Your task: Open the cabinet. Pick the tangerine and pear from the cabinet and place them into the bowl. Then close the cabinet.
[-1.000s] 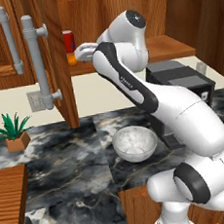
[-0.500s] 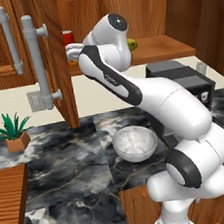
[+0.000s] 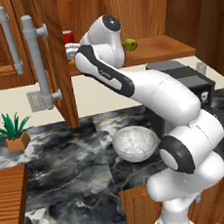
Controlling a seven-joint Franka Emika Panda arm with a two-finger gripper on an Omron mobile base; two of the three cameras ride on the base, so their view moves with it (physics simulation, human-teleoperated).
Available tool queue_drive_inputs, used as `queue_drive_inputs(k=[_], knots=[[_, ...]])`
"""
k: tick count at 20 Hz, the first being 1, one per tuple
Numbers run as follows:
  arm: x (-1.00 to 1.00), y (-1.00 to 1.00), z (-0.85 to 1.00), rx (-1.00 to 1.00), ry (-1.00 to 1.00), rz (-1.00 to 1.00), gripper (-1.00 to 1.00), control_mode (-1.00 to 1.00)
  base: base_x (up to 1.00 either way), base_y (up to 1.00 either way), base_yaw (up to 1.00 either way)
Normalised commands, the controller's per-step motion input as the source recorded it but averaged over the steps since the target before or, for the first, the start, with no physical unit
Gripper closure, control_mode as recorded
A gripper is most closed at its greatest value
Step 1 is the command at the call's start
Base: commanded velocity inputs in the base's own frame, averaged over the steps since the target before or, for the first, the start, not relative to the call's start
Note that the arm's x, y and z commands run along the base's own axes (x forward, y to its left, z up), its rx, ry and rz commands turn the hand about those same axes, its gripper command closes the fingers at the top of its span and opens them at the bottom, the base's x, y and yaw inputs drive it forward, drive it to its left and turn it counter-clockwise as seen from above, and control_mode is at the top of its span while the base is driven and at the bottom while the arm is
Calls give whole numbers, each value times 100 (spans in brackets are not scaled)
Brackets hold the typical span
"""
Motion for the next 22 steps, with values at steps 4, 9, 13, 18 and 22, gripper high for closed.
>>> queue_drive_inputs(k=[4,9,13,18,22], knots=[[41,13,-10,0,0,0,-100,-100,0,0,0],[33,24,-3,0,0,0,-100,-100,0,0,0],[18,28,-16,0,0,0,-100,-100,0,0,0],[0,20,-35,0,1,-1,100,-100,0,0,0],[-5,0,0,0,0,0,100,-100,0,0,0]])
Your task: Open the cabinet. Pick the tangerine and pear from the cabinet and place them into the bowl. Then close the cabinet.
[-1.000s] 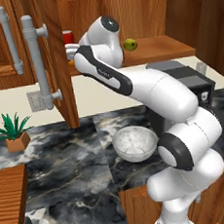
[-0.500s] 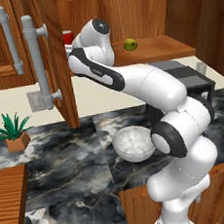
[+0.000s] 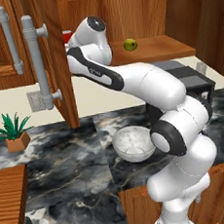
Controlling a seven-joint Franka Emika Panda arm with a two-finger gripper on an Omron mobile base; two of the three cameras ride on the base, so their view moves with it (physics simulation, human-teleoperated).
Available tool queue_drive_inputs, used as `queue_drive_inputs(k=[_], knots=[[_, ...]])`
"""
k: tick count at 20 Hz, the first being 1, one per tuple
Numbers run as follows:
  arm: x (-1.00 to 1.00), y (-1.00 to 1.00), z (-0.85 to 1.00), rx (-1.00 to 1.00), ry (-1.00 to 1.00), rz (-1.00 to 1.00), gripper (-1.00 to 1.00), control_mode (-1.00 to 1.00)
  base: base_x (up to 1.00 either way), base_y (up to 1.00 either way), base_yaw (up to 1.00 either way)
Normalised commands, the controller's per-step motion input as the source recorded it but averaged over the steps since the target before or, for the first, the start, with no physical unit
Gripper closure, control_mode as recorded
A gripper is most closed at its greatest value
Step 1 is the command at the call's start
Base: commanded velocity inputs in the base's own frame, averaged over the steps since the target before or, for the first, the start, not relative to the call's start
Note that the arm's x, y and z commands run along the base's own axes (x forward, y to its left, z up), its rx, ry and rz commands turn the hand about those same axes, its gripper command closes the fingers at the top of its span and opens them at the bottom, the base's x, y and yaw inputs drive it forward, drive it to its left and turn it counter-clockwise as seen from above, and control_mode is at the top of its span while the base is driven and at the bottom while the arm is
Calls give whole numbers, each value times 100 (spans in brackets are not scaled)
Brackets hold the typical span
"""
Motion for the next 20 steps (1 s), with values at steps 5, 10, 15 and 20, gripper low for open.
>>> queue_drive_inputs(k=[5,10,15,20], knots=[[-86,-17,-16,0,0,-1,100,-100,0,0,0],[-100,-58,-32,4,0,-7,100,-100,0,0,0],[-100,-89,-40,9,15,-19,100,-100,0,0,0],[-100,-81,-65,2,24,-21,100,-100,0,0,0]])
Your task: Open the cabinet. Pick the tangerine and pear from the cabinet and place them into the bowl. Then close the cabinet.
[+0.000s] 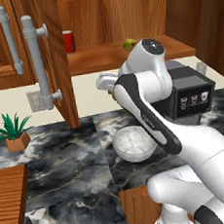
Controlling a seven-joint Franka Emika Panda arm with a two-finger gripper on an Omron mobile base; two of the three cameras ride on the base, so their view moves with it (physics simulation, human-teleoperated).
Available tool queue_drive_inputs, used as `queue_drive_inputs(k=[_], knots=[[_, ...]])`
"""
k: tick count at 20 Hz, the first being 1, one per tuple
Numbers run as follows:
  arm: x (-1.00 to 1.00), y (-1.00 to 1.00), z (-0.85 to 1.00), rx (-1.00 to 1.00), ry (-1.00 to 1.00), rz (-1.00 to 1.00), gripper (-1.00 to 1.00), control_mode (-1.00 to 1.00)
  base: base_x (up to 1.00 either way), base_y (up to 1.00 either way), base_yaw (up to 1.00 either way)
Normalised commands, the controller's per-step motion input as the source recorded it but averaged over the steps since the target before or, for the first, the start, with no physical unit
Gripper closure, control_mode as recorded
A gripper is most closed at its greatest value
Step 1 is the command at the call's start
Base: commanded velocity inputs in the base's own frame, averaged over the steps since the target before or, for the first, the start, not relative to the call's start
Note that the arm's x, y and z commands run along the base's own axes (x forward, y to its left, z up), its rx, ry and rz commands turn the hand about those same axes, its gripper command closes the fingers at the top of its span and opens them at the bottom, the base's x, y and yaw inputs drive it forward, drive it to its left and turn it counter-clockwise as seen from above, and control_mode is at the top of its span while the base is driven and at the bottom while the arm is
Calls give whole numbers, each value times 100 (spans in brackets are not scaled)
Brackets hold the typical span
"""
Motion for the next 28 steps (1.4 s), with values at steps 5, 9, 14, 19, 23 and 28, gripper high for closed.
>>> queue_drive_inputs(k=[5,9,14,19,23,28], knots=[[-74,-69,-74,0,30,-21,100,-100,0,0,0],[-25,-46,-62,0,17,-10,100,-100,0,0,0],[3,-13,-35,-1,3,-2,100,-100,0,0,0],[41,0,-23,-3,0,0,100,-100,0,0,0],[44,0,-31,-3,0,0,100,-100,0,0,0],[24,0,-36,-3,0,0,100,-100,0,0,0]])
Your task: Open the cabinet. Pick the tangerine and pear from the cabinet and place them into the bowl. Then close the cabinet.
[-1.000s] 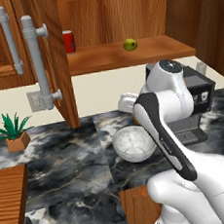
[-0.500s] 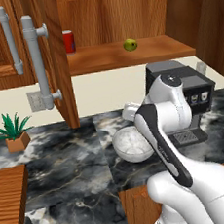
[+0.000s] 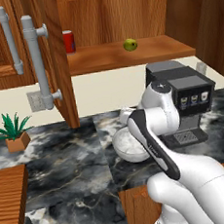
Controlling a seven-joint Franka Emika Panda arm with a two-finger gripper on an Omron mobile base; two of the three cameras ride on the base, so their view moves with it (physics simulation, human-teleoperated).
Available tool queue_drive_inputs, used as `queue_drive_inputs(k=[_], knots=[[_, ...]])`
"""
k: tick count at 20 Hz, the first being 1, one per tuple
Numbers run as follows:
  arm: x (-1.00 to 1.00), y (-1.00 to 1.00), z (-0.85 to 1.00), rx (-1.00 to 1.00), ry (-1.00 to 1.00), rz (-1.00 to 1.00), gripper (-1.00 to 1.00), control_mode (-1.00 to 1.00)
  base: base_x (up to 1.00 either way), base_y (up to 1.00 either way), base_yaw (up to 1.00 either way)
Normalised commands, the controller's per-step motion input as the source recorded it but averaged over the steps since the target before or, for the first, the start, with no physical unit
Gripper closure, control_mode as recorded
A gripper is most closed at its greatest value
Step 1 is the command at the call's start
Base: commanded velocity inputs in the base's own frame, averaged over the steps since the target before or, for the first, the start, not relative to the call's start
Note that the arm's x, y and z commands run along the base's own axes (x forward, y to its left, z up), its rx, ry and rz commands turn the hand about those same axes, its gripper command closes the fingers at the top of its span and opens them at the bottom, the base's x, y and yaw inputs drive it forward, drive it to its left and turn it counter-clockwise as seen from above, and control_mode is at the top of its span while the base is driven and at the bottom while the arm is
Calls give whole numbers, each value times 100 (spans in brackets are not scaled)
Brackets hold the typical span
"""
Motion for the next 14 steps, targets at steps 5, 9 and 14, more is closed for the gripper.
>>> queue_drive_inputs(k=[5,9,14], knots=[[5,0,-39,-1,1,0,100,-100,0,0,0],[15,0,-40,-1,2,0,100,-100,0,0,0],[37,0,-23,0,0,0,100,-100,0,0,0]])
